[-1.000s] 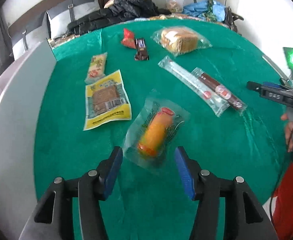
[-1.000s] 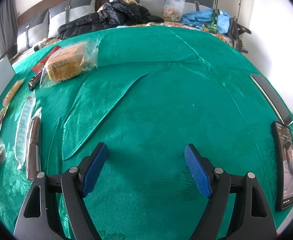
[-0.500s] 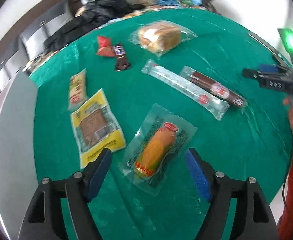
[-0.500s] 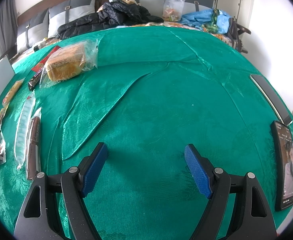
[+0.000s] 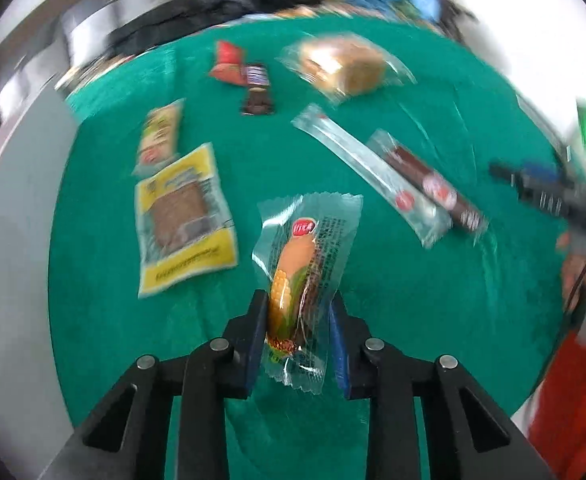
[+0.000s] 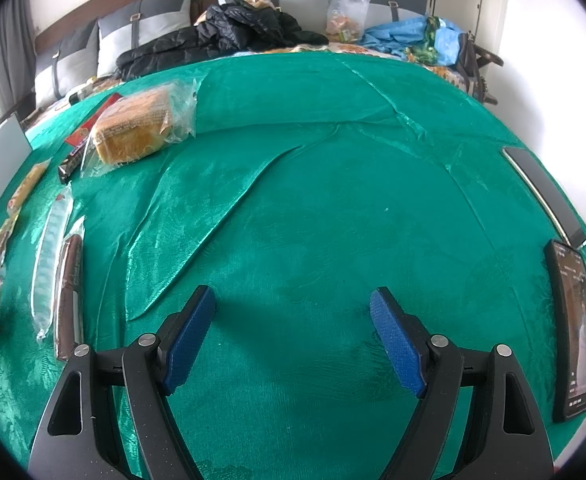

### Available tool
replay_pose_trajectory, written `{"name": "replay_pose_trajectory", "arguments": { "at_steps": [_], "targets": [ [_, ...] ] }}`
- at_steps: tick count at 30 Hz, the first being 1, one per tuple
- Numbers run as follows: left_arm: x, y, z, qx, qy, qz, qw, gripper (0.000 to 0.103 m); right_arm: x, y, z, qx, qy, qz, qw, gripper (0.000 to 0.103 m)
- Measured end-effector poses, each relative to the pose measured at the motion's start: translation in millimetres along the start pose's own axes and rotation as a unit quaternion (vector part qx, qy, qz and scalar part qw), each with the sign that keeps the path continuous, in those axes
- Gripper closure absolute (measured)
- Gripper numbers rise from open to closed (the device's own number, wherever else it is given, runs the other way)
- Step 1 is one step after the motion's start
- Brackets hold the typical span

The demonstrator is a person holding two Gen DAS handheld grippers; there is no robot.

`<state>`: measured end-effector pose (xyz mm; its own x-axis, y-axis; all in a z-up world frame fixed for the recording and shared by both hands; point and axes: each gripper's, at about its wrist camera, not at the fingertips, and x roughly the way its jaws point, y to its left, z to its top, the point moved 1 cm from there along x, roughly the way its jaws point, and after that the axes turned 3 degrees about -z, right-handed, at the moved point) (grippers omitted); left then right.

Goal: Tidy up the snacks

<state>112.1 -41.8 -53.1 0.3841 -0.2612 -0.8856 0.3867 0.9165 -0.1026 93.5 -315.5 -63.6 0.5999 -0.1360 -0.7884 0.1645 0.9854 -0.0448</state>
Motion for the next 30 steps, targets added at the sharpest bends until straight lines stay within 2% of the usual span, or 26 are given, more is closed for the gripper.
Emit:
{"name": "replay_pose_trajectory", "arguments": {
  "at_steps": [2,3,6,8,9,11,12,16,20,22,23,24,26,27,28,30],
  "targets": [
    [-17.1,9.0,-7.3,-0.043,-0.024,-0.003,0.9988,0.076,-3.1,0.4,-1.5,-0.002,0.002,0.011,1.000,0.020],
    [-26.9,13.2,-11.5,-0.057,-0.038,-0.003,0.9976,0.075,-6.9,2.0,-2.3,-0.006,0.005,0.036,0.999,0.023],
    [-45.5,20.9,-18.7,-0.071,-0.067,-0.010,0.9952,0.077,-33.1,19.3,-2.5,-0.007,0.012,0.147,0.989,0.024],
    [-52.1,23.6,-21.0,-0.081,-0.080,-0.020,0.9933,0.081,-48.2,46.4,0.6,-0.055,0.015,0.183,0.981,0.024],
    [-53.5,25.3,-23.1,-0.086,-0.082,-0.025,0.9926,0.082,-50.1,61.2,2.9,-0.081,0.028,0.199,0.976,0.028],
    [-52.9,27.5,-25.3,-0.090,-0.080,-0.029,0.9922,0.082,-44.8,85.9,7.9,-0.124,0.061,0.205,0.969,0.062],
    [-53.1,27.9,-27.8,-0.090,-0.080,-0.030,0.9923,0.082,-36.8,96.8,11.0,-0.143,0.086,0.198,0.966,0.088],
    [-48.3,27.7,-29.6,-0.085,-0.080,-0.034,0.9925,0.082,-17.3,116.9,24.3,-0.174,0.128,0.181,0.959,0.077],
    [-37.9,19.9,-28.9,-0.051,-0.065,-0.044,0.9956,0.080,-10.9,135.0,31.5,-0.204,0.155,0.174,0.951,0.072],
    [-29.7,16.4,-29.5,-0.040,-0.049,-0.030,0.9975,0.078,-2.0,143.2,34.6,-0.211,0.169,0.156,0.950,0.071],
    [-24.5,15.1,-31.5,-0.036,-0.035,-0.015,0.9986,0.074,-1.0,147.8,37.6,-0.216,0.166,0.150,0.950,0.068],
    [-22.2,15.5,-34.1,-0.036,-0.030,-0.013,0.9988,0.064,0.9,150.9,38.2,-0.220,0.169,0.145,0.950,0.065],
    [-19.4,17.4,-38.1,-0.041,-0.027,-0.019,0.9986,0.048,2.7,158.1,40.5,-0.227,0.169,0.139,0.949,0.065],
    [-17.7,18.2,-38.6,-0.043,-0.025,-0.018,0.9986,0.045,3.5,160.7,41.5,-0.229,0.170,0.136,0.949,0.069],
    [-14.9,18.7,-38.2,-0.045,-0.021,-0.019,0.9986,0.044,4.0,163.3,42.5,-0.231,0.170,0.132,0.949,0.080],
    [-6.0,16.2,-34.7,-0.046,-0.007,-0.019,0.9987,0.043,5.0,165.0,46.7,-0.226,0.177,0.134,0.948,0.082]
  ]
}}
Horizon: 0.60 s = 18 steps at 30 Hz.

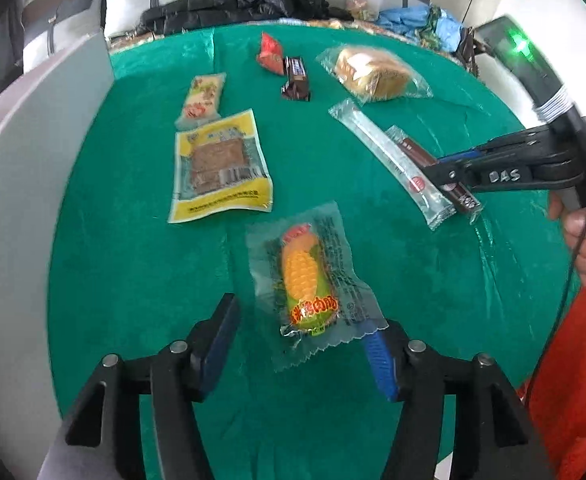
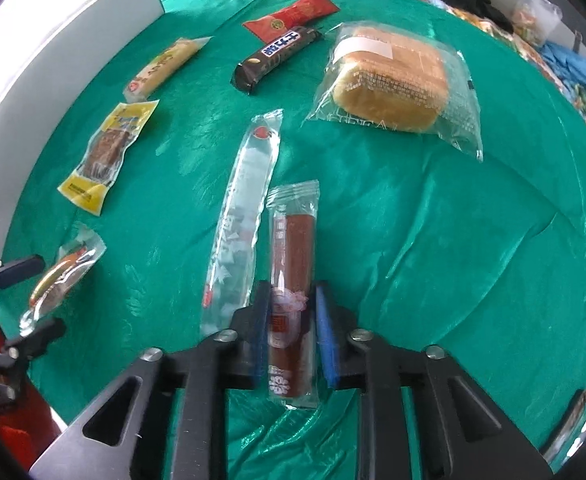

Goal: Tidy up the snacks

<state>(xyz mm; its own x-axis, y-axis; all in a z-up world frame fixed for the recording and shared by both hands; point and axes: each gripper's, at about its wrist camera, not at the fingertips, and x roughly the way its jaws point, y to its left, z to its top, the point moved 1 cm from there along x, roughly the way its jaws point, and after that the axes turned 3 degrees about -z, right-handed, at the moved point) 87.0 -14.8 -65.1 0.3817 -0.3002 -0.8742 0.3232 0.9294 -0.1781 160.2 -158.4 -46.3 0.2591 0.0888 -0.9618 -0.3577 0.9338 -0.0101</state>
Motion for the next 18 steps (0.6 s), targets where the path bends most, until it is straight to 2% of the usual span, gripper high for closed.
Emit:
{"name": "replay_pose_trajectory", "arguments": {
  "at_steps": [1,3,5,9,14,15,18],
  "targets": [
    [5.1,-2.6,1.5,0.004,0.008,0.004,1.0000,0.043,-0.9,-2.3,0.5,0.005,0.002,0.003,1.000,0.082],
    [9.9,-10.0,4.0,0.022,0.015,0.018,0.9995,0.036,-1.8,-4.6,1.4,0.016,0.005,0.011,1.000,0.083],
    [9.9,-14.0,3.3,0.033,0.024,0.022,0.9989,0.035,-2.3,-9.2,-1.6,0.028,0.005,0.022,0.999,0.083],
    [-0.1,-4.8,-6.9,0.013,0.038,-0.031,0.9987,0.024,-11.0,-18.9,-11.0,0.056,0.001,0.051,0.997,0.083],
    [-17.6,8.7,-3.1,-0.045,0.026,-0.068,0.9963,0.022,-22.6,-24.6,-14.3,0.086,-0.019,0.092,0.992,0.083],
    [-16.7,9.1,0.8,-0.053,0.024,-0.068,0.9960,0.021,-24.4,-25.5,-13.4,0.091,-0.024,0.101,0.990,0.083],
    [1.6,-1.1,25.5,-0.069,0.025,-0.013,0.9972,0.021,-28.7,-28.9,-16.0,0.103,-0.035,0.116,0.987,0.083]
  ]
}}
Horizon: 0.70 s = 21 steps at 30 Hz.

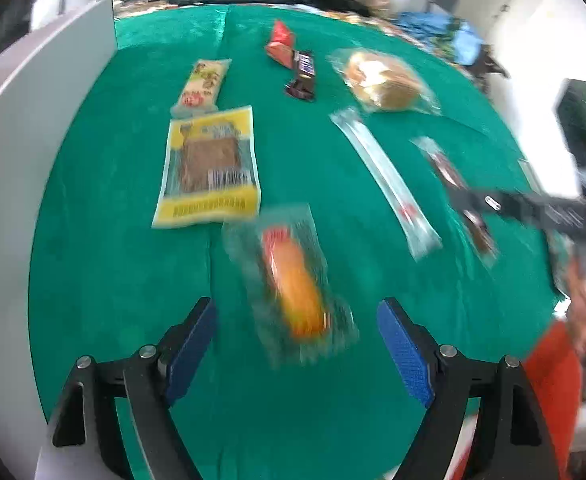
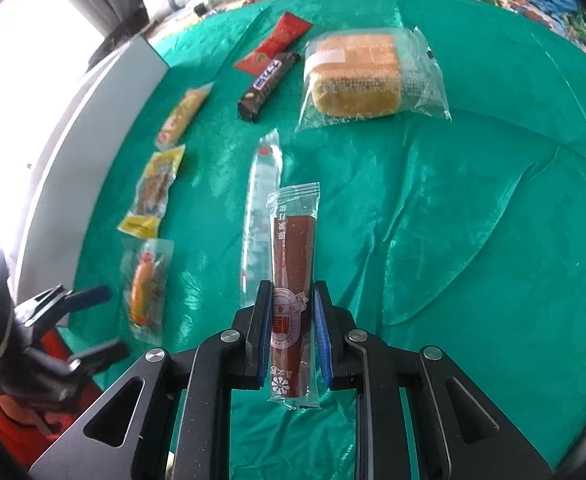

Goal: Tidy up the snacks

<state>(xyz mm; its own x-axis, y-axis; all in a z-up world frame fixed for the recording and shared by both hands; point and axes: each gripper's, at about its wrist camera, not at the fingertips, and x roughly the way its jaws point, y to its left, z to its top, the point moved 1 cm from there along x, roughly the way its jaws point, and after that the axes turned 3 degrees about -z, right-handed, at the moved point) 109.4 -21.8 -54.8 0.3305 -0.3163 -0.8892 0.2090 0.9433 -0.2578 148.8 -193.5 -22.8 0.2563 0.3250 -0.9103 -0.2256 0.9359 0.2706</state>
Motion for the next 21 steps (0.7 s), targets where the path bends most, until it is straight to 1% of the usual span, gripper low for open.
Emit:
{"name": "replay_pose_trajectory", "arguments": {
  "at_steps": [1,2,3,4,6,8,12,14,15,16,17,18,19,20,21],
  "targets": [
    [10.2,-6.1,4.7,0.005,0.007,0.030,0.9995,0.022,-0.5,0.8,-0.1,0.003,-0.004,0.002,1.000,0.083],
    [20.0,-9.2,6.5,0.010,0.018,0.060,0.9980,0.027,-2.0,2.6,-1.1,0.008,-0.008,0.007,1.000,0.083],
    [24.3,-11.9,6.7,0.019,0.012,0.088,0.9959,0.044,-6.7,0.3,-3.3,0.013,-0.012,0.011,1.000,0.083],
    [22.4,-17.1,6.5,0.031,-0.005,0.093,0.9951,0.058,-10.1,-0.4,-4.4,0.017,-0.015,0.018,1.000,0.083],
    [18.1,-18.0,6.8,0.025,-0.008,0.075,0.9969,0.068,-23.8,-2.8,-12.9,0.024,-0.025,0.029,0.999,0.083],
    [9.2,-15.1,4.3,0.023,-0.021,0.056,0.9980,0.073,-34.4,-7.1,-18.2,0.027,-0.034,0.033,0.999,0.083],
    [-18.3,-3.7,-1.9,-0.007,-0.041,0.003,0.9991,0.075,-38.4,-12.3,-22.4,0.034,-0.036,0.026,0.998,0.083],
    [-38.3,5.6,-4.6,-0.025,-0.056,-0.023,0.9979,0.075,-38.1,-12.8,-24.1,0.043,-0.029,0.038,0.998,0.083],
    [-55.0,13.4,-4.8,-0.039,-0.068,-0.039,0.9962,0.075,-39.7,-10.5,-24.4,0.046,-0.028,0.046,0.997,0.083],
    [-61.5,16.0,-5.3,-0.046,-0.075,-0.046,0.9951,0.075,-41.7,-5.1,-23.3,0.048,-0.028,0.055,0.997,0.083],
    [-81.0,26.5,-4.3,-0.060,-0.092,-0.058,0.9923,0.075,-45.3,2.2,-21.6,0.046,-0.031,0.065,0.996,0.083],
    [-97.1,35.5,-1.7,-0.071,-0.106,-0.066,0.9897,0.083,-48.3,14.1,-17.6,0.040,-0.035,0.076,0.996,0.083],
    [-108.5,43.0,-3.0,-0.078,-0.113,-0.071,0.9881,0.086,-52.6,31.9,-10.6,0.031,-0.039,0.089,0.995,0.083],
    [-128.9,58.6,-1.2,-0.092,-0.128,-0.078,0.9844,0.095,-55.0,45.9,-5.3,0.023,-0.043,0.099,0.994,0.083],
    [-143.9,72.9,-0.2,-0.101,-0.142,-0.080,0.9815,0.102,-59.6,67.5,3.1,0.013,-0.047,0.117,0.992,0.083]
  ]
}}
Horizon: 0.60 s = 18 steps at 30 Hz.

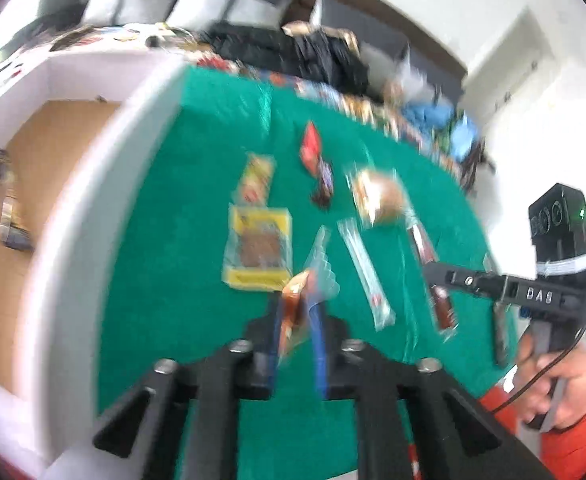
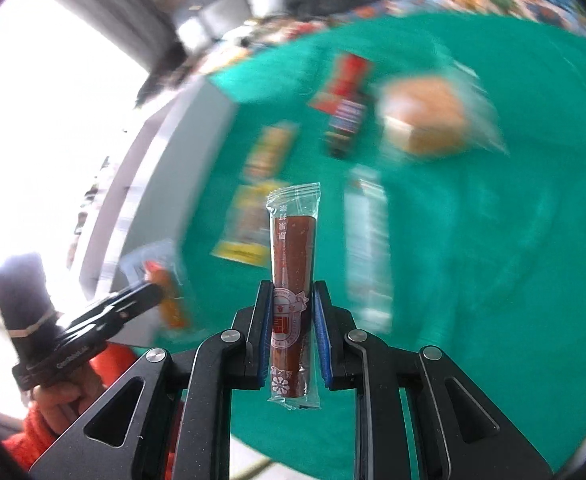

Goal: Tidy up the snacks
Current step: 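Carry both packets over the white box and open both grippers to drop them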

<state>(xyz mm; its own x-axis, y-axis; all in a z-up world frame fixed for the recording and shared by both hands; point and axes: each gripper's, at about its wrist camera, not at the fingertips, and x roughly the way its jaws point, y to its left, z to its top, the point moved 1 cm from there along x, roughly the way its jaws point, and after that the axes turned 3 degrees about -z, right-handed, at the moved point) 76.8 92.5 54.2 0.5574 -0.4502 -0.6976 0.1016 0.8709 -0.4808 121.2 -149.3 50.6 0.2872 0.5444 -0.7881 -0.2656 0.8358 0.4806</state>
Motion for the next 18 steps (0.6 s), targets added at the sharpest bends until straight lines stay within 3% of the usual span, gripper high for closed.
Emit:
{"name": "replay_pose_trajectory", "arguments": {
  "at_steps": [4,9,17,18],
  "targets": [
    [-44.9,47.8,33.7,-0.033,-0.048,0.019,0.9981,0.102,6.7,101.7,31.3,-0.051,-0.014,0.075,0.996,0.083],
    [-92.5,96.1,47.8,-0.039,-0.084,0.066,0.9935,0.102,11.7,206.5,57.0,-0.091,-0.021,0.159,0.983,0.083],
    [-138.3,162.0,44.2,-0.054,-0.108,0.135,0.9835,0.101,44.0,297.3,68.9,-0.141,0.000,0.162,0.977,0.083],
    [-138.3,173.2,42.6,-0.054,-0.105,0.169,0.9784,0.093,53.3,303.0,66.4,-0.139,0.009,0.165,0.976,0.082]
  ]
}}
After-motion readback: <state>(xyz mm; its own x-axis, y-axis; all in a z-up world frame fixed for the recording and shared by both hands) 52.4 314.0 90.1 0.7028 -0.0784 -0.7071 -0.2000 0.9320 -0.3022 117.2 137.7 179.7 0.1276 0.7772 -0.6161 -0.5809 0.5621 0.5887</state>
